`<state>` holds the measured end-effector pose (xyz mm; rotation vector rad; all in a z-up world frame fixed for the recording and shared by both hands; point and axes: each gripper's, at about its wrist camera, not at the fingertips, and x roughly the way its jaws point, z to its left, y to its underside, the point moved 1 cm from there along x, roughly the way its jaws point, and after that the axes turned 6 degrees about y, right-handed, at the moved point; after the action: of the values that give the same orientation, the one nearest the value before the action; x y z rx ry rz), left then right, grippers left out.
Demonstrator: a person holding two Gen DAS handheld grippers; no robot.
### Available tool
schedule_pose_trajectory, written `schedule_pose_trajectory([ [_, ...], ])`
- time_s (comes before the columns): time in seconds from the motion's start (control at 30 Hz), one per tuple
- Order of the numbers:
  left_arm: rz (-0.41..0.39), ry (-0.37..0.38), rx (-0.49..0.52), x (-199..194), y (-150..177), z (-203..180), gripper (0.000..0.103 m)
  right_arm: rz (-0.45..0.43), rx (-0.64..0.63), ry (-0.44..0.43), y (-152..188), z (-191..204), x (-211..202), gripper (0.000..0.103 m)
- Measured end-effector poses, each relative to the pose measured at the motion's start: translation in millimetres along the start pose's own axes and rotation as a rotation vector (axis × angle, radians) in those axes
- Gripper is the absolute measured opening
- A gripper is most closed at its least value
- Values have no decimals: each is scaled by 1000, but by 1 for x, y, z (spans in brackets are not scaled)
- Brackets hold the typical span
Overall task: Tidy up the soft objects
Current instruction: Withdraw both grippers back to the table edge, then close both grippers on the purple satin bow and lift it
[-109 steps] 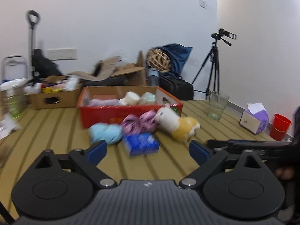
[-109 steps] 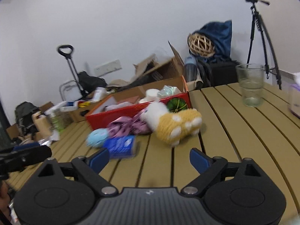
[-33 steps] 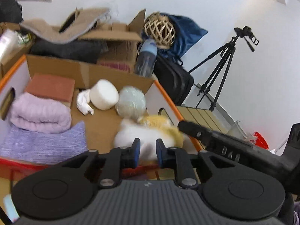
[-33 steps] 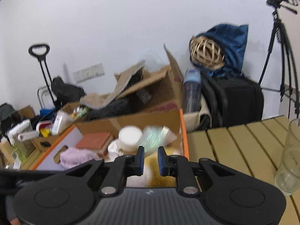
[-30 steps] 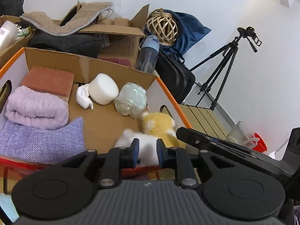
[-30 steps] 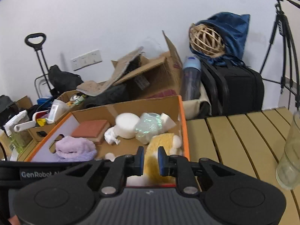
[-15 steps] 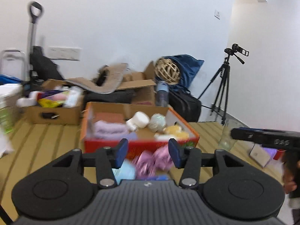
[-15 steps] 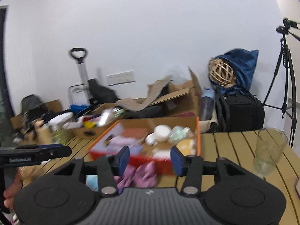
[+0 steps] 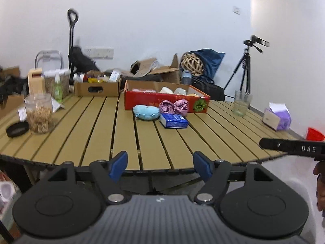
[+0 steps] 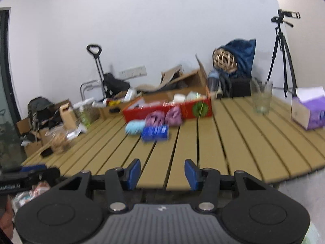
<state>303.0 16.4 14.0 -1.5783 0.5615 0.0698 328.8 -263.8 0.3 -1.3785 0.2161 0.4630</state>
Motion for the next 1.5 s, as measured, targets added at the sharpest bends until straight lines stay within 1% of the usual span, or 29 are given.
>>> schedule_pose_trajectory([
  [0.03,-5,-6,17,-4,0,-3,74,7,-12,-1,5,3,-4,47],
  [0.1,-19,-2,18,-12,-1,-5,75,14,-30,-7,12,8,-12,47],
  [0.2,-32,12,17,-13,-4,-7,76,5,-41,-28,13,15,-16,47],
  [0.37,6,35,-18,7,0,-2,76,18,-35,-43,13,21,-1,47],
  [0.47,26,56,-40,26,-1,3,75,43,-31,-43,11,22,18,47],
  [0.53,32,80,-53,43,-9,7,72,54,-26,-41,6,20,35,47],
  [0.6,34,96,-59,64,-20,12,69,56,-21,-41,-4,17,52,47],
  [0.67,40,106,-55,90,-37,17,62,54,-14,-50,-18,13,73,47],
  [0.7,39,117,-48,105,-49,21,61,51,-8,-55,-29,11,86,47],
  [0.77,44,147,-41,137,-72,27,53,48,0,-63,-50,7,115,47],
  [0.87,88,181,-9,198,-103,31,43,54,22,-65,-85,-1,167,47],
  [0.93,121,187,5,237,-116,35,41,62,56,-70,-104,-8,205,47],
  [1.0,167,186,5,276,-123,39,41,91,83,-66,-118,-14,247,47],
  [1.07,199,187,20,309,-125,42,42,130,124,-57,-128,-22,288,46],
  [1.13,233,199,20,336,-124,46,42,146,140,-54,-133,-26,319,44],
  [1.17,245,205,7,345,-123,51,40,159,139,-52,-133,-26,335,39],
  [1.2,264,219,-7,354,-120,54,33,175,141,-49,-132,-28,347,35],
  [1.23,279,231,-24,360,-118,57,16,188,152,-56,-130,-29,357,26],
  [1.27,282,241,-40,363,-115,60,8,190,159,-65,-127,-30,363,21],
  [1.33,272,256,-66,365,-111,66,4,196,178,-91,-120,-32,369,16],
  [1.43,256,285,-63,363,-111,67,3,190,192,-101,-120,-35,366,14],
  [1.5,240,289,-70,358,-115,64,3,183,185,-96,-120,-34,360,14],
])
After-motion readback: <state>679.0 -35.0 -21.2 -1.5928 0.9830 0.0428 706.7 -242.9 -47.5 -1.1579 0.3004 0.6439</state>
